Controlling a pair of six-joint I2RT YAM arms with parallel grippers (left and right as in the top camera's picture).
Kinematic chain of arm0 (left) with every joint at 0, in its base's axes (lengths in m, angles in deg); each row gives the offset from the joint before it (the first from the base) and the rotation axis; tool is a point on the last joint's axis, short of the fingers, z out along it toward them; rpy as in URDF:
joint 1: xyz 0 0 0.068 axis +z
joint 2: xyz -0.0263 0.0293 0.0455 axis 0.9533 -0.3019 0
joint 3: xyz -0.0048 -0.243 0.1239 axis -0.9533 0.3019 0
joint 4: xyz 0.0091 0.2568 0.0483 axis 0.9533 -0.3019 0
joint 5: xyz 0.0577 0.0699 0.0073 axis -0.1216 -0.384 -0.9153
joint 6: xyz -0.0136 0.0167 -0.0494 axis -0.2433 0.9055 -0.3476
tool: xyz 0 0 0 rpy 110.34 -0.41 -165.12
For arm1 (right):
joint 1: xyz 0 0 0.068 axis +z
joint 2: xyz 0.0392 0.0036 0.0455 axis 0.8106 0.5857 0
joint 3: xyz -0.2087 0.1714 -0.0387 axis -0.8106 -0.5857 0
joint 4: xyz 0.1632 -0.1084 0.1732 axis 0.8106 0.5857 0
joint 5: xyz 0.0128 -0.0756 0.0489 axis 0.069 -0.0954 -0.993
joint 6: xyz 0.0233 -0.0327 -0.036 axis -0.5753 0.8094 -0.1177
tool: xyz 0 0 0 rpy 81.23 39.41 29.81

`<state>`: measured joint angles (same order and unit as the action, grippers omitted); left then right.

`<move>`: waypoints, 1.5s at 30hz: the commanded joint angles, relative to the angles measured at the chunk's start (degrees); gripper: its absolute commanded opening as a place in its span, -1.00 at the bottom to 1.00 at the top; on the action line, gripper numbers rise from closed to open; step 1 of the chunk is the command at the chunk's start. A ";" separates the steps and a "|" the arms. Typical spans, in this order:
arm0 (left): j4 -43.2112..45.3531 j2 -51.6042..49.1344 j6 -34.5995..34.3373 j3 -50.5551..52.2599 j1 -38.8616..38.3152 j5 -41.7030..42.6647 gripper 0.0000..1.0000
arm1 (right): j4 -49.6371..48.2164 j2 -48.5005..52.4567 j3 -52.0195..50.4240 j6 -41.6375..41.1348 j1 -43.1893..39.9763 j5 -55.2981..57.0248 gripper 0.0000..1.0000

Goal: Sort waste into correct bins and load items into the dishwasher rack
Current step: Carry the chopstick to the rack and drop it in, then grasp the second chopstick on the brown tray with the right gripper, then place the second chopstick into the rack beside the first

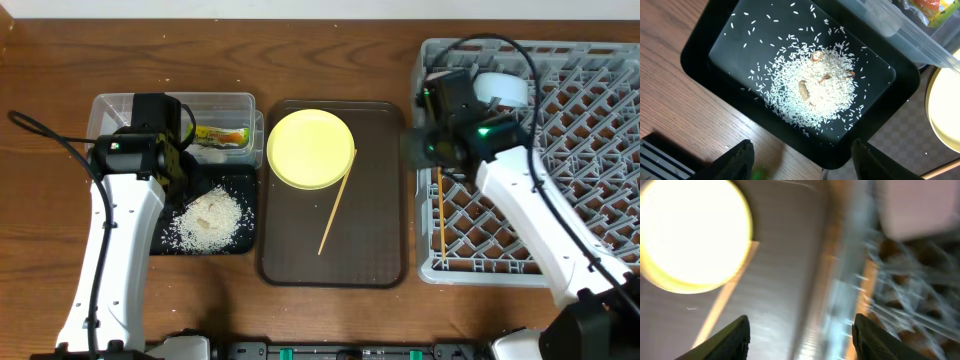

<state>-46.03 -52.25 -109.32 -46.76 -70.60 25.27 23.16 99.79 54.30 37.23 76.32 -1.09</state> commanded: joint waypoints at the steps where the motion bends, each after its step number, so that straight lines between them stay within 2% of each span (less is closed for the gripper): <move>1: -0.15 -0.22 -0.39 -0.28 0.24 -0.50 0.31 | -1.27 1.11 0.92 -2.54 4.48 -3.65 0.28; 10: -0.15 -0.22 -0.39 -0.28 0.24 -0.50 0.31 | -1.36 10.75 0.90 -15.21 14.78 -2.19 0.33; 17: -0.15 -0.22 -0.39 -0.28 0.24 -0.50 0.31 | -3.26 18.80 0.90 -22.01 20.02 -1.88 0.33; 23: -0.17 -0.22 -0.39 -0.28 0.24 -0.50 0.32 | -3.26 24.30 0.90 -28.63 21.31 2.86 0.18; 28: -0.15 -0.22 -0.39 -0.28 0.24 -0.50 0.31 | -1.73 25.22 0.92 -28.81 20.96 4.72 -0.37; 30: -0.17 -0.22 -0.39 -0.28 0.24 -0.50 0.31 | -0.52 25.20 0.92 -28.83 20.41 4.94 -0.74; 32: -0.17 -0.22 -0.39 -0.28 0.24 -0.50 0.31 | 1.38 25.20 0.92 -30.05 19.52 4.92 -0.97; 37: -0.17 -0.22 -0.39 -0.28 0.24 -0.50 0.31 | 3.80 24.65 0.94 -29.66 17.40 4.28 -0.98; 42: -0.15 -0.22 -0.39 -0.28 0.24 -0.48 0.31 | 4.33 19.61 1.01 -22.86 15.43 3.45 -0.98; 45: -0.15 -0.22 -0.39 -0.28 0.24 -0.50 0.31 | 4.28 13.46 1.05 -15.39 13.51 3.45 -0.98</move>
<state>-46.01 -52.25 -109.43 -46.76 -70.60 25.27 27.44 120.18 54.91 14.24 91.80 1.91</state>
